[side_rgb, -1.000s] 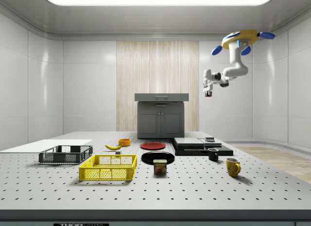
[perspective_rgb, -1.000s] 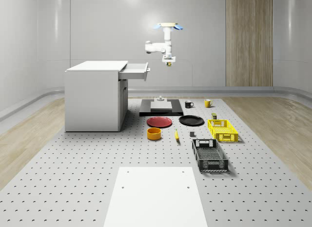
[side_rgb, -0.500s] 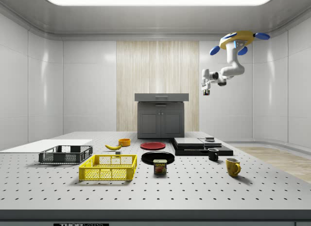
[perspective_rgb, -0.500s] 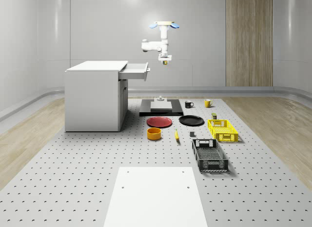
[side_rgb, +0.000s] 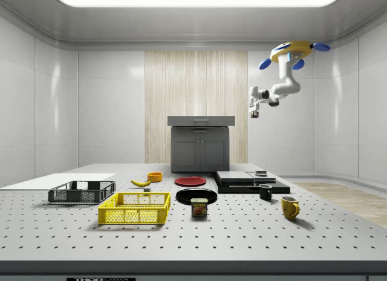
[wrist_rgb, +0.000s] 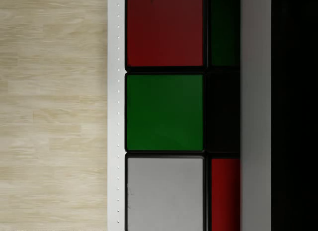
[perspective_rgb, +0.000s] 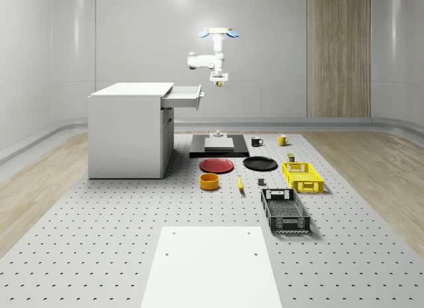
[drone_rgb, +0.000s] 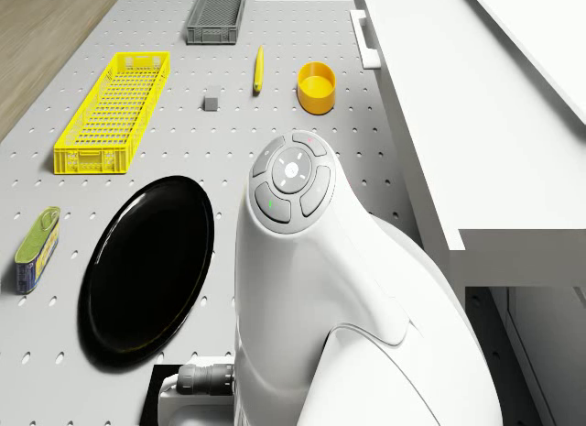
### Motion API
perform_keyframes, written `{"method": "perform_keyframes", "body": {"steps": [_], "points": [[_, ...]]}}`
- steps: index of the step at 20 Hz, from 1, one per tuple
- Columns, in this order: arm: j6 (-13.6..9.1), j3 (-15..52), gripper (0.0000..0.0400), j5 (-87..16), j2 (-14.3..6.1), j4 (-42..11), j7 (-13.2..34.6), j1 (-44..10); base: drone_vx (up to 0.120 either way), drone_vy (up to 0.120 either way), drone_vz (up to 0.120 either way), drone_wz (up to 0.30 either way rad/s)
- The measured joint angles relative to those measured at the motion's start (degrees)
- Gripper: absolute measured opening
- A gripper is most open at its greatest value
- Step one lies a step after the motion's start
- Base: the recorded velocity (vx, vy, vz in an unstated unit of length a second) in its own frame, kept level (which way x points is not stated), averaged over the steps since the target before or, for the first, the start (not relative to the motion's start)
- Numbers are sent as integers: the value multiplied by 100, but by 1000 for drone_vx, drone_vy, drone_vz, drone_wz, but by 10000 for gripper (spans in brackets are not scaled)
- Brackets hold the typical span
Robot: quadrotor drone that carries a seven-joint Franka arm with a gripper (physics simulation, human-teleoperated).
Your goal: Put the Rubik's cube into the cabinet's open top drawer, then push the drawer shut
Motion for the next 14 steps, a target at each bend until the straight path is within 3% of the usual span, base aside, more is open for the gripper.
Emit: {"method": "perform_keyframes", "body": {"steps": [2,7,14], "points": [[6,1,325,3,-6,0,1,-1,40,-120,0,0],[20,2,325,8,-21,1,3,-4,120,-120,0,0],[37,4,325,16,-39,1,6,-8,0,-120,0,0]]}}
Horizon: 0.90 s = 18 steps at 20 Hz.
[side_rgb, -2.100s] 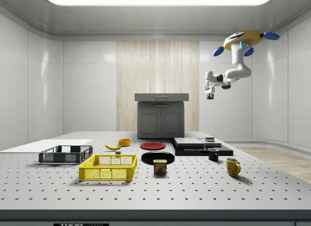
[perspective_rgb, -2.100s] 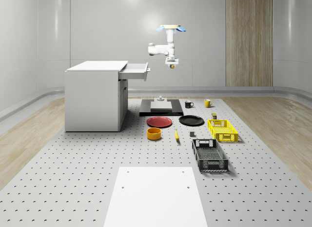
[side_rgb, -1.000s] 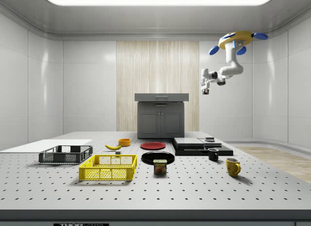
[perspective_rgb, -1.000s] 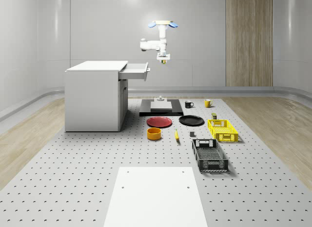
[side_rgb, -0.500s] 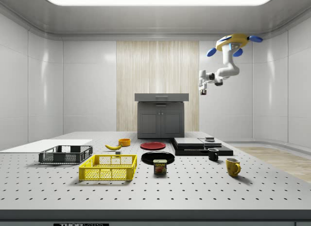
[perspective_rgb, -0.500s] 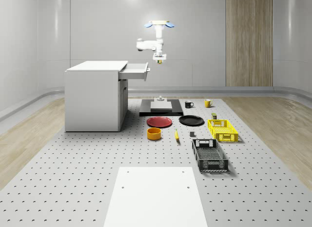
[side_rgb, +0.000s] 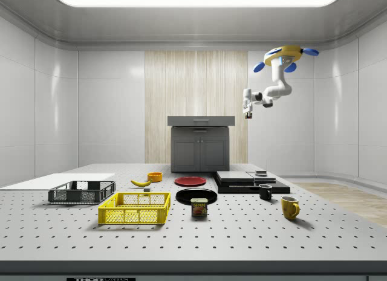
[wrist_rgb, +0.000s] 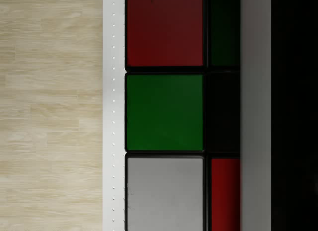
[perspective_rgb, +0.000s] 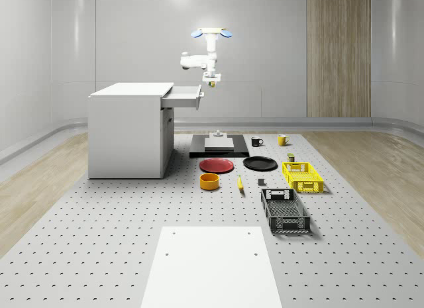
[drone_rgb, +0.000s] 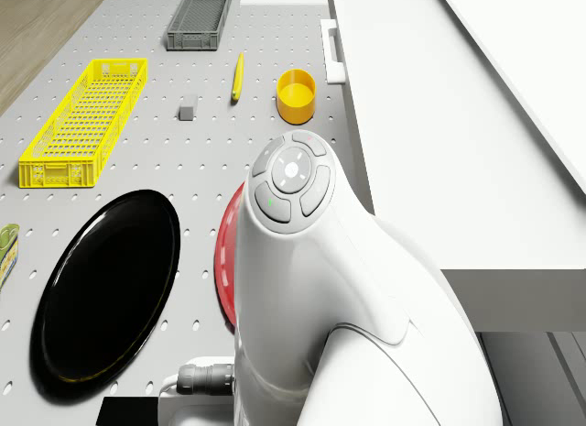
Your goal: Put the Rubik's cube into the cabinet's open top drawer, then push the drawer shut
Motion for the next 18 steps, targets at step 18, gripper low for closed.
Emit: {"method": "perform_keyframes", "body": {"steps": [18], "points": [[33,3,325,14,-36,1,5,-7,0,-118,0,0]]}}
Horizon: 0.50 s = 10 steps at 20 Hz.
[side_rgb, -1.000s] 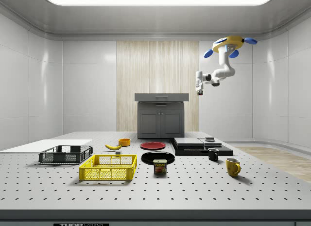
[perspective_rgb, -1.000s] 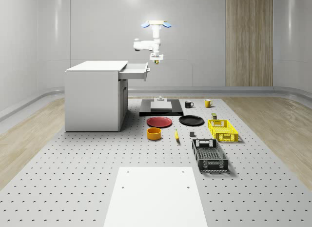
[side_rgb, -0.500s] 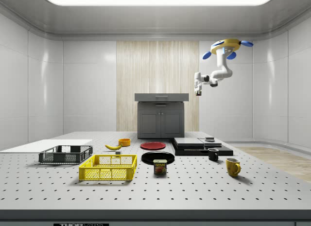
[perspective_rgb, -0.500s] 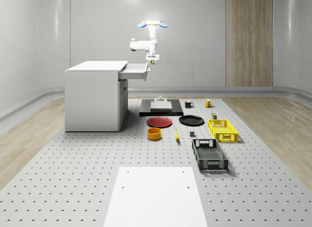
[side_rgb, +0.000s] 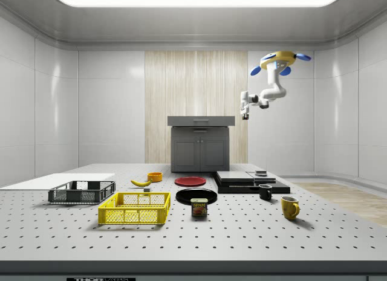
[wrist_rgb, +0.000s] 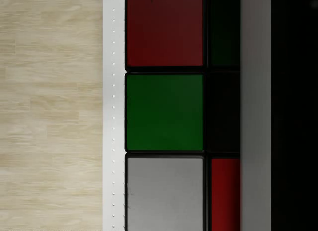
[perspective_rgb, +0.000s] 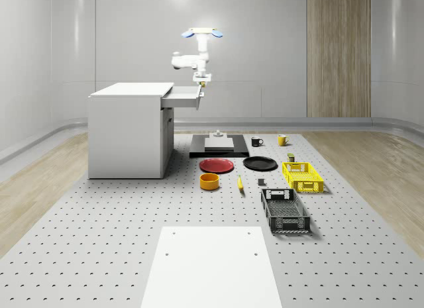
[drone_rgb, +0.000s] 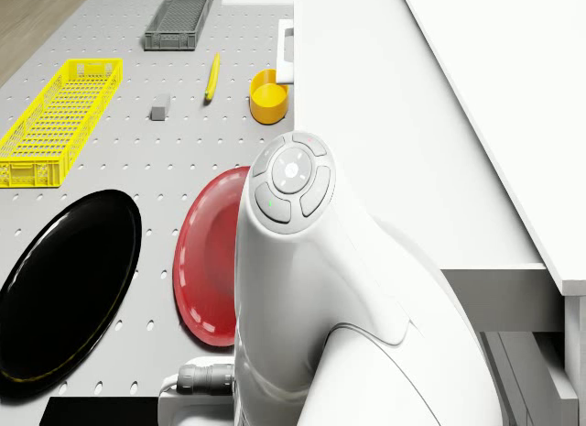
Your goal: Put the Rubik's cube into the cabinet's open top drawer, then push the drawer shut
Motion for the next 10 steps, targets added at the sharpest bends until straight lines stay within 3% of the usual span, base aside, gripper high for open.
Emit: {"method": "perform_keyframes", "body": {"steps": [5,10], "points": [[7,1,325,3,-8,0,1,-1,0,0,8,0],[13,1,325,6,-14,1,2,-3,8,0,112,0]]}}
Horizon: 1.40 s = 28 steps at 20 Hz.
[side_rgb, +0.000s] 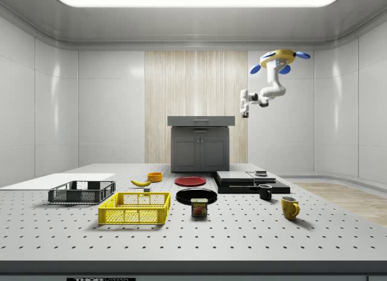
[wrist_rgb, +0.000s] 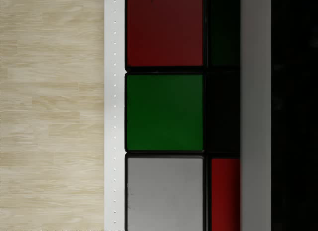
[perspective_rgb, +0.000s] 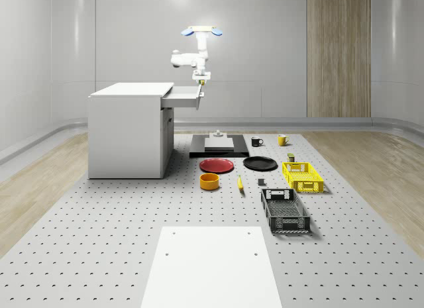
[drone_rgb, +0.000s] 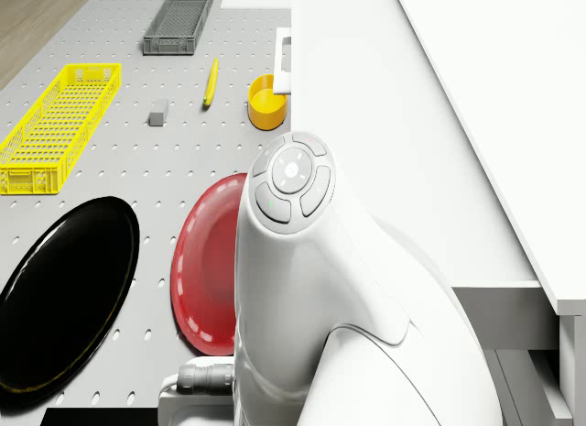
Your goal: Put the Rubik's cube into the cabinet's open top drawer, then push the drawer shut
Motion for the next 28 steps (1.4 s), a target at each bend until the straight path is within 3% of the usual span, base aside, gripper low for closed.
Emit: {"method": "perform_keyframes", "body": {"steps": [14,21,28], "points": [[14,1,325,6,-15,1,2,-3,120,0,117,0],[19,2,325,8,-21,1,3,-4,120,0,0,0],[24,2,325,10,-26,1,4,-5,120,-120,0,0]]}}
